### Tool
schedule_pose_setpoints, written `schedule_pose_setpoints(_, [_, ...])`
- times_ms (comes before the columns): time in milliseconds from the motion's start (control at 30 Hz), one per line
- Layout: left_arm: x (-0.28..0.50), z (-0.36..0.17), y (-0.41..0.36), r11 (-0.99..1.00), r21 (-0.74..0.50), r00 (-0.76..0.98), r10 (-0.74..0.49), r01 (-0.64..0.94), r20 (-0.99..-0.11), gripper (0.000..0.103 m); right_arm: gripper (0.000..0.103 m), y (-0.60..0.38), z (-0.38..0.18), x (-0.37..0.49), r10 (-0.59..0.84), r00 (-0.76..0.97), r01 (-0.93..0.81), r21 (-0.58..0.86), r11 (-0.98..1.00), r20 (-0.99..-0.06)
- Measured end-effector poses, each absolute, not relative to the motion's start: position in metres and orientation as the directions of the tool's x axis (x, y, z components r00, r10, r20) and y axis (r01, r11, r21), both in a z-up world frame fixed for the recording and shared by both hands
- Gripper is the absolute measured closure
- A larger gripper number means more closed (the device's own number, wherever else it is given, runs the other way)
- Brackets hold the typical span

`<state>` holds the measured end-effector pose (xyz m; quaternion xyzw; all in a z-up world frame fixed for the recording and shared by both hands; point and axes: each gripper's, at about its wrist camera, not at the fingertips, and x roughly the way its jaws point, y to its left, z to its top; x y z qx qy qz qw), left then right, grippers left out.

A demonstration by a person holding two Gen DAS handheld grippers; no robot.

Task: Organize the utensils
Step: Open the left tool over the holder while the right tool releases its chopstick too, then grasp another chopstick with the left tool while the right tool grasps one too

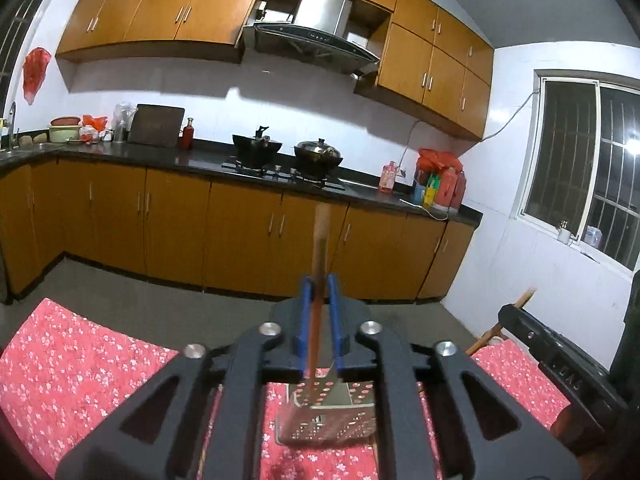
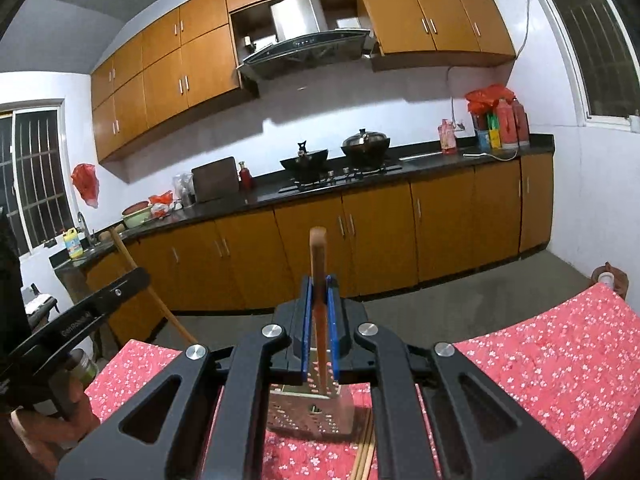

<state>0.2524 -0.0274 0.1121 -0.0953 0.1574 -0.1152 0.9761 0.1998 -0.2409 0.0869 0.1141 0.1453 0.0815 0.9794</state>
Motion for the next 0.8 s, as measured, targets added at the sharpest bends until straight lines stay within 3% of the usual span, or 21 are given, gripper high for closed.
schedule_pose_setpoints(33, [0.250, 0.113, -0.026, 0.957, -0.218, 0.926, -0.250, 0.193, -0.281, 0.080, 0.072, -0.241, 0.088, 0.197, 0.191, 0.946, -0.125, 0.249, 0.960, -0.262])
schedule_pose_setpoints(100, [0.245, 0.116, -0.024, 0.958, -0.215, 0.931, -0.247, 0.192, -0.269, 0.075, 0.064, -0.242, 0.092, 0.192, 0.185, 0.952, -0.122, 0.249, 0.961, -0.245])
schedule_pose_setpoints(333, [0.213, 0.124, 0.000, 0.947, -0.264, 0.939, -0.248, 0.183, -0.237, 0.073, 0.064, -0.259, 0.104, 0.151, 0.145, 0.973, -0.096, 0.253, 0.963, -0.182])
schedule_pose_setpoints(433, [0.194, 0.121, 0.017, 0.942, -0.291, 0.942, -0.242, 0.169, -0.235, 0.070, 0.064, -0.271, 0.093, 0.134, 0.101, 0.974, -0.049, 0.247, 0.968, -0.205])
schedule_pose_setpoints(600, [0.171, 0.092, 0.040, 0.963, -0.256, 0.932, -0.165, 0.082, -0.322, 0.067, 0.064, -0.286, 0.031, 0.132, 0.061, 0.904, 0.035, 0.217, 0.976, -0.423])
schedule_pose_setpoints(700, [0.165, 0.057, 0.054, 0.976, -0.216, 0.903, -0.112, 0.022, -0.414, 0.067, 0.076, -0.284, -0.025, 0.139, 0.088, 0.806, 0.047, 0.211, 0.976, -0.586])
schedule_pose_setpoints(800, [0.160, 0.014, 0.064, 0.983, -0.181, 0.850, -0.080, -0.019, -0.521, 0.067, 0.078, -0.273, -0.068, 0.142, 0.144, 0.716, 0.026, 0.232, 0.972, -0.683])
